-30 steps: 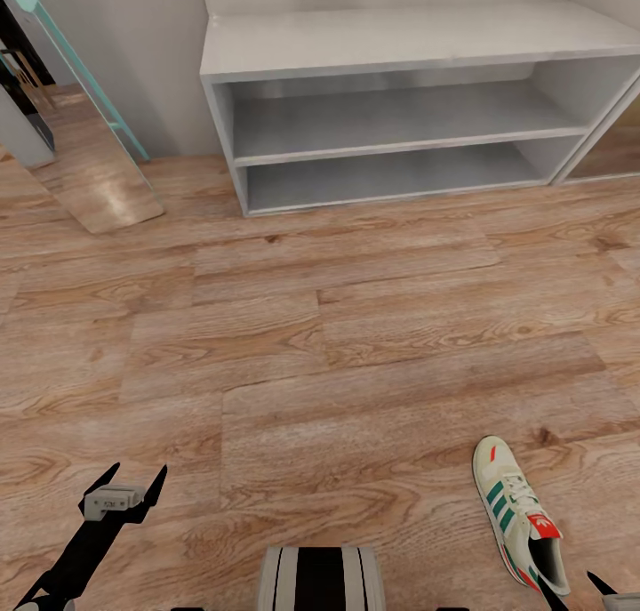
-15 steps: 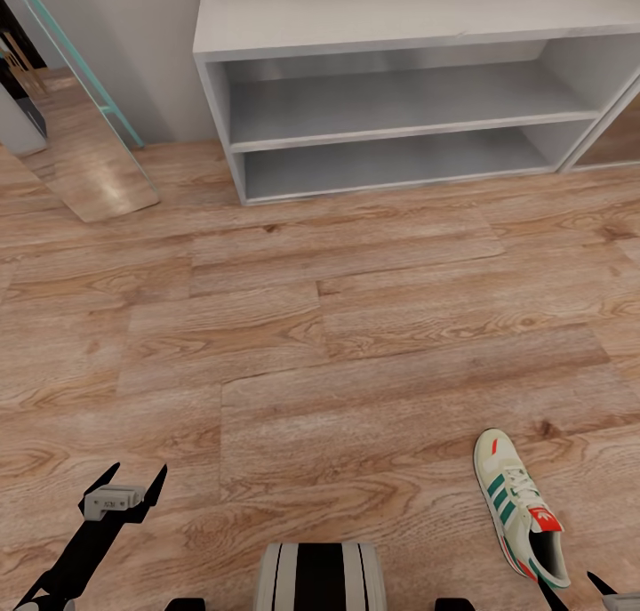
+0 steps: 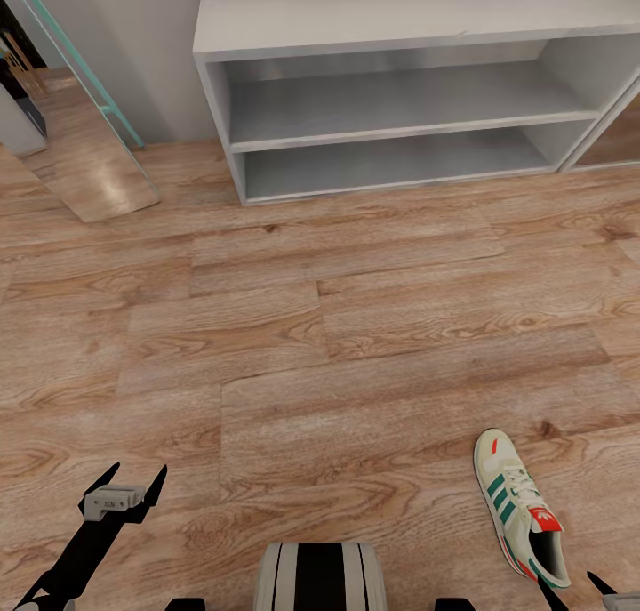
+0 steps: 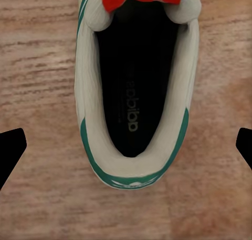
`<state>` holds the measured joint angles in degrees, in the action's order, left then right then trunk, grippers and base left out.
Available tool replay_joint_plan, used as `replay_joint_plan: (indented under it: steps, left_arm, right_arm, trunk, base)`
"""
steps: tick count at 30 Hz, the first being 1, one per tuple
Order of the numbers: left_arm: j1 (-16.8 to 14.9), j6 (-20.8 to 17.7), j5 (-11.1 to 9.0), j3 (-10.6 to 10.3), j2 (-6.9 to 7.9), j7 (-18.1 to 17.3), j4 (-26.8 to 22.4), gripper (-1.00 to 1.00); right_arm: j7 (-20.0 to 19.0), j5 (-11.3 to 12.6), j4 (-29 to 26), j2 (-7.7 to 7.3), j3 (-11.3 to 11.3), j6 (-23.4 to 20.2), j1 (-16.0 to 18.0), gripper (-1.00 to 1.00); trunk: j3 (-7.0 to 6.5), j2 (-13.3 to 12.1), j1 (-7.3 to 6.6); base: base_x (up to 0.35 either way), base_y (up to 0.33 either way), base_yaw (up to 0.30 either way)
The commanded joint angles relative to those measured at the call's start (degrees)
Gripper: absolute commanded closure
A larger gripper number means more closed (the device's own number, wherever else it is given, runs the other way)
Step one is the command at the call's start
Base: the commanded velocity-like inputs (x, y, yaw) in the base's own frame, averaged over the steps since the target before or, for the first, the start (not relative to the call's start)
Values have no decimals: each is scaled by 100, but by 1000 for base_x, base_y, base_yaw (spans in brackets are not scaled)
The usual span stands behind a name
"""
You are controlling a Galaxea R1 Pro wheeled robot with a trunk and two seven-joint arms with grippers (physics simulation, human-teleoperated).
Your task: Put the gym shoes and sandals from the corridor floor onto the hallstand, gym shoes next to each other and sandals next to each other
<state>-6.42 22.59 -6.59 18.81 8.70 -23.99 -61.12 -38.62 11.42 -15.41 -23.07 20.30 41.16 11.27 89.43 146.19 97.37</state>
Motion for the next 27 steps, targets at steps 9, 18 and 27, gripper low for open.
replay_joint_plan:
  steps: [9,18,27]
  left_arm:
    - [0,0,0,0,0,0,0,-100]
    - [-1,0,0,0,0,0,-1,-100]
    - [0,0,0,0,0,0,-1,-100]
  right_arm:
    - [-4,-5,-4,10,0,4,1,-100]
    - [-5,-5,-5,18,0,5,5,-100]
    - [7,-7,-9,27,0,6,8,-100]
  trunk:
    - [0,0,0]
    - [0,0,0]
    - [0,0,0]
  base:
    - [0,0,0]
    - [0,0,0]
    - [0,0,0]
